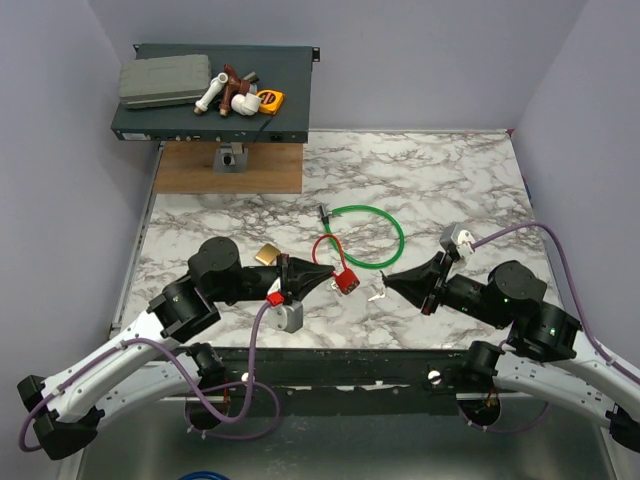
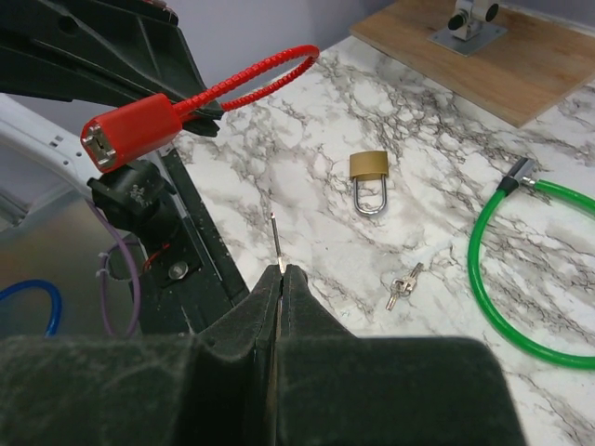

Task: Unlock with the key
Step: Unlock the lock.

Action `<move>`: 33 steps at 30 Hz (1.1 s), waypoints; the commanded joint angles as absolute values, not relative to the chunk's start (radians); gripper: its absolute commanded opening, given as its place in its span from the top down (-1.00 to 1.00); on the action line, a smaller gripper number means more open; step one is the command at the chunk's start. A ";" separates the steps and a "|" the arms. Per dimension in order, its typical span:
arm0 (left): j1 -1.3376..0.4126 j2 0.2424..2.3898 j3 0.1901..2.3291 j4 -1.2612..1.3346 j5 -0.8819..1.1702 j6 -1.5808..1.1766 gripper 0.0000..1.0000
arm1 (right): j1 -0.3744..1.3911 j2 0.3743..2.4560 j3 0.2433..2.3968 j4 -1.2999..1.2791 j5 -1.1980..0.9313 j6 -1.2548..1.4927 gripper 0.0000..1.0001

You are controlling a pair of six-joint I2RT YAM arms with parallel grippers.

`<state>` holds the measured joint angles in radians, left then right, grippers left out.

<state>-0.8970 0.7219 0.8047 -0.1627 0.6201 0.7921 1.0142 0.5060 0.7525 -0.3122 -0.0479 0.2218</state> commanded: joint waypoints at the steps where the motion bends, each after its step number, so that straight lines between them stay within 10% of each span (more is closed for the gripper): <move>1: -0.919 0.704 0.843 -0.128 0.639 0.786 1.00 | 1.011 0.512 0.788 -0.326 -0.087 0.201 0.99; 33: -1.013 0.608 0.855 -0.196 0.656 0.949 1.00 | 1.011 0.626 0.887 -0.307 -0.091 0.142 0.99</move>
<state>-1.0042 0.6270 0.8246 -0.1848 0.6220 0.9150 1.0142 0.6128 0.8486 -0.3157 -0.0704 0.1623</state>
